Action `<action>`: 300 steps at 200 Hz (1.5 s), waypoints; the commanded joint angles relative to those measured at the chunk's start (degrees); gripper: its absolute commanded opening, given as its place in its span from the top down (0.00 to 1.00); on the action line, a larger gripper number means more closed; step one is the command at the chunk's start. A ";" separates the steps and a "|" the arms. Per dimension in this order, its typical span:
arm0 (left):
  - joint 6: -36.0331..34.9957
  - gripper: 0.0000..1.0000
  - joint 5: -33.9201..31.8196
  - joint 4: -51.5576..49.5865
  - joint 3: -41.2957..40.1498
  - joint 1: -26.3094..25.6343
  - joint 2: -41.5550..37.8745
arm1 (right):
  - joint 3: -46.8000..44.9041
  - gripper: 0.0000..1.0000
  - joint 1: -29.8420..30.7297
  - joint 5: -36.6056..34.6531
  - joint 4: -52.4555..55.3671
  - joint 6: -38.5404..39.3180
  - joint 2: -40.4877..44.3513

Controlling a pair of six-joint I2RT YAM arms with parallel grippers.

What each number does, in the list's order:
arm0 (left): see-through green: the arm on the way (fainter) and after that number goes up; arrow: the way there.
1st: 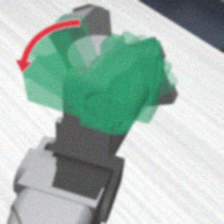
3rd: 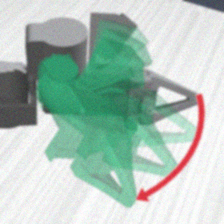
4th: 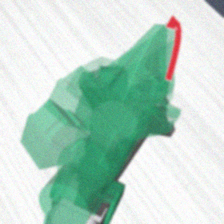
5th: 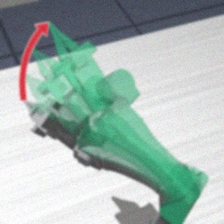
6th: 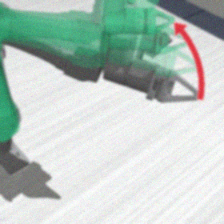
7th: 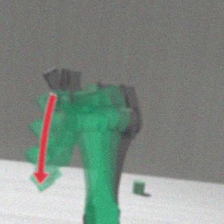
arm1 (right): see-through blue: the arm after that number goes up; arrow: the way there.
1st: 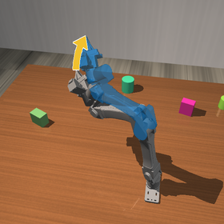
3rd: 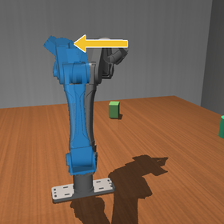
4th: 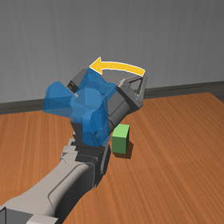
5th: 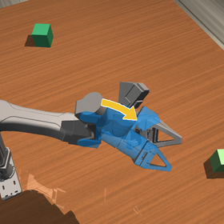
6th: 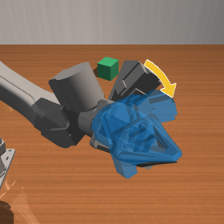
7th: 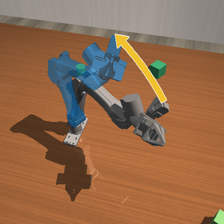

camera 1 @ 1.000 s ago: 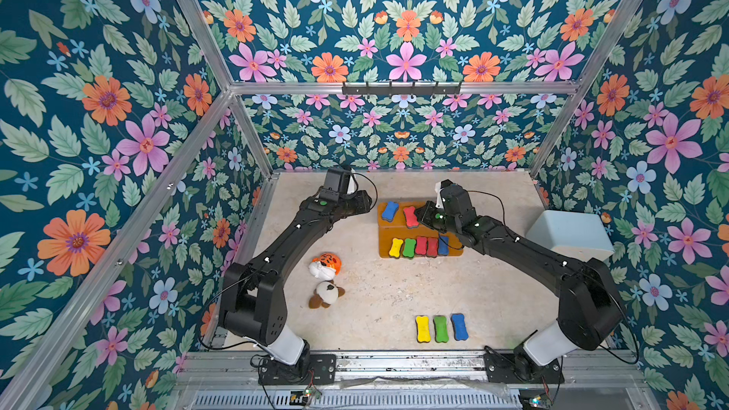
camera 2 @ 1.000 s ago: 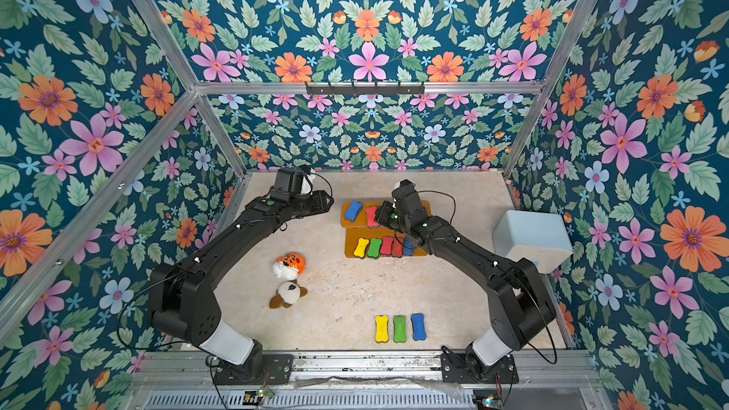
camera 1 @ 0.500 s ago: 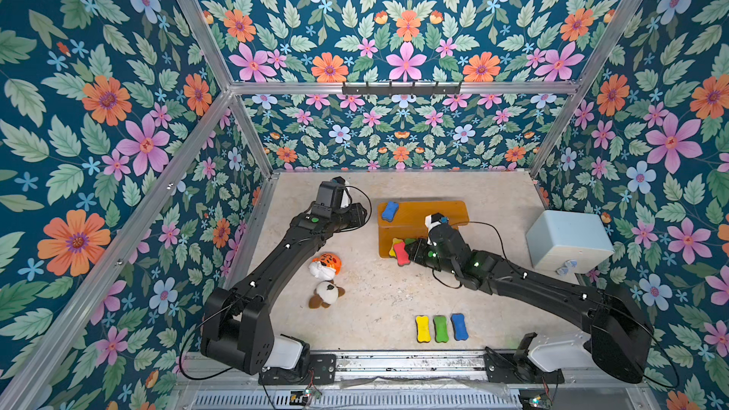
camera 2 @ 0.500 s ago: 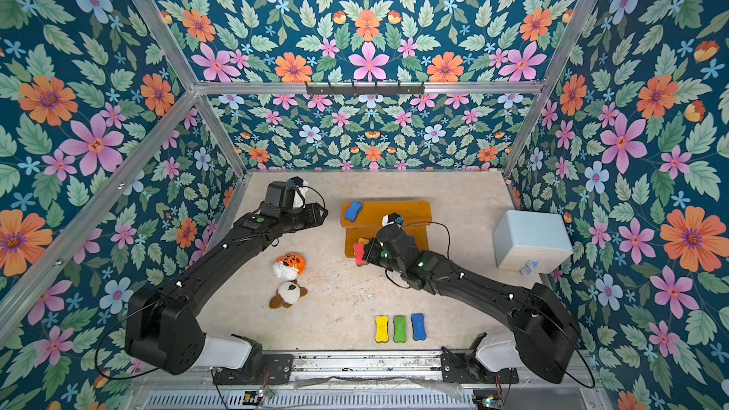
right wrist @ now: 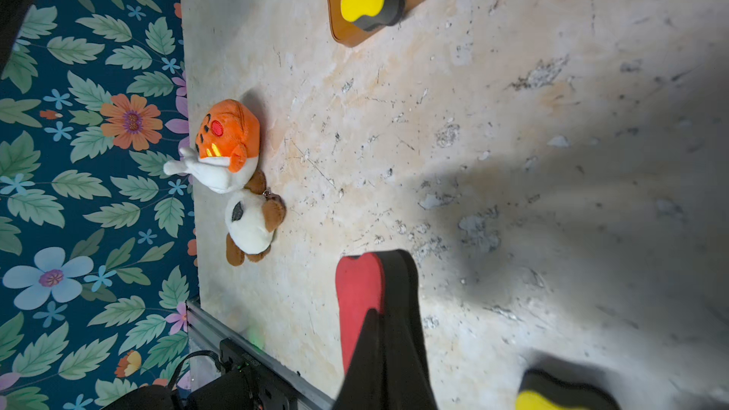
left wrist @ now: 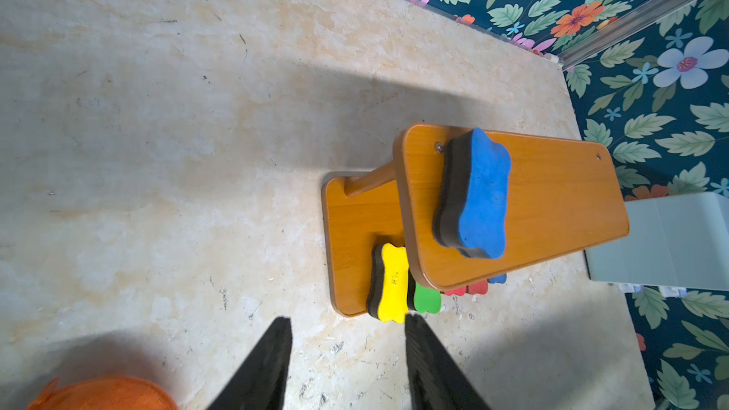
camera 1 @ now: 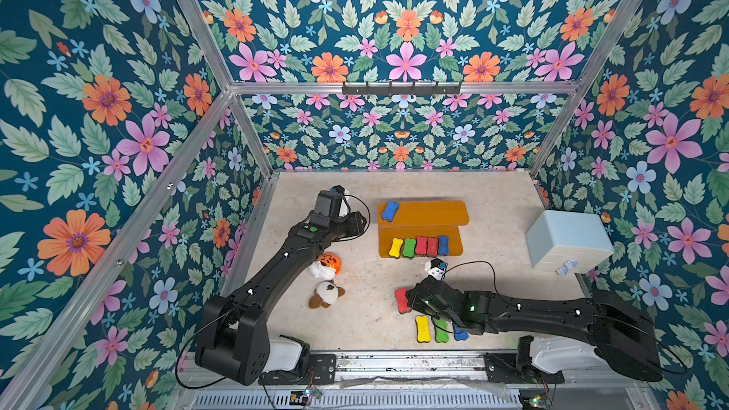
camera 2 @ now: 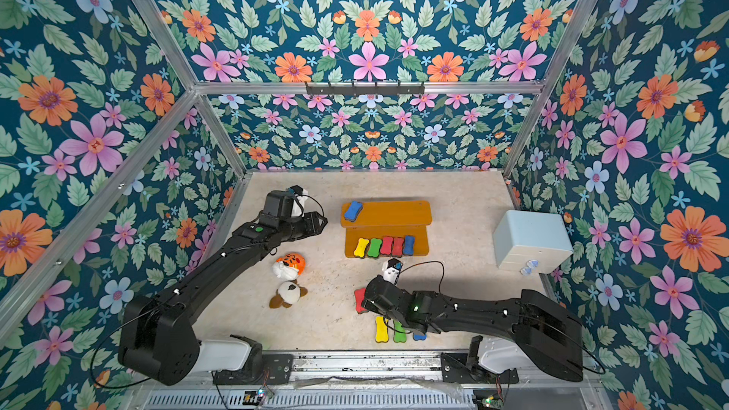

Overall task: Remove the whiteboard erasers from the shelf
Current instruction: Place the whiteboard eraser at the center of the board.

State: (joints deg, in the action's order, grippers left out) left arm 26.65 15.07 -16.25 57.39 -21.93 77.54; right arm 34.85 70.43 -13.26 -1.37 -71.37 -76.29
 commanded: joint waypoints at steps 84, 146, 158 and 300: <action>-1.03 0.48 3.06 0.95 -0.38 0.02 -2.19 | 0.69 1.00 4.57 -4.06 -0.19 -7.72 -5.06; -0.73 0.47 3.22 1.47 -0.78 0.04 -3.96 | 2.17 1.00 7.28 -6.07 4.78 -10.59 -5.24; -0.58 0.47 3.32 1.58 -0.80 -0.03 -3.91 | 2.17 1.00 7.97 -6.72 5.63 -11.38 -4.89; 0.04 0.47 5.24 2.14 -1.02 -0.05 -3.98 | 4.67 0.85 2.14 -1.79 9.56 5.50 -0.94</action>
State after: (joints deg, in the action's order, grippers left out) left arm 26.87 20.01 -14.96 56.23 -22.02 73.65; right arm 39.27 75.48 -17.78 7.51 -75.42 -78.41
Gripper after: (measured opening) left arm 0.527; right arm 0.106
